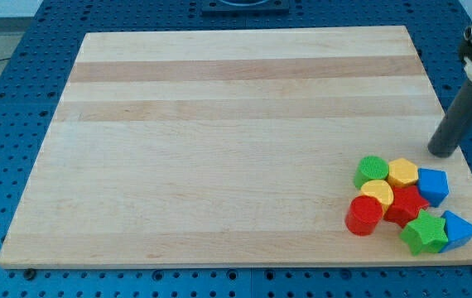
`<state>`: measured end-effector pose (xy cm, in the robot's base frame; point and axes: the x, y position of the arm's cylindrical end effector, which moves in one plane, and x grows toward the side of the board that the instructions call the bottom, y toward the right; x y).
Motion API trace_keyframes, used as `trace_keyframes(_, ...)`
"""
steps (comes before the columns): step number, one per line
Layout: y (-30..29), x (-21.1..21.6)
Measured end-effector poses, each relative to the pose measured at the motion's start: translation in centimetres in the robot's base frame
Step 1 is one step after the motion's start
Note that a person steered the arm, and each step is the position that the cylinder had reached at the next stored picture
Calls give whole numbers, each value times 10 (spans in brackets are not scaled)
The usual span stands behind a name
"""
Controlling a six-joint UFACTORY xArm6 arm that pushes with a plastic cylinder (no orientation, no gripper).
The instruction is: Slightly push the blue triangle downwards
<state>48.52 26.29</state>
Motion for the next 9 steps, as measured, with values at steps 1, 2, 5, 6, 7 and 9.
trace_keyframes(1, 0, 41)
trace_keyframes(2, 0, 81)
trace_keyframes(5, -2, 118)
trace_keyframes(6, -2, 121)
trace_keyframes(7, 3, 122)
trace_keyframes(9, 51, 131)
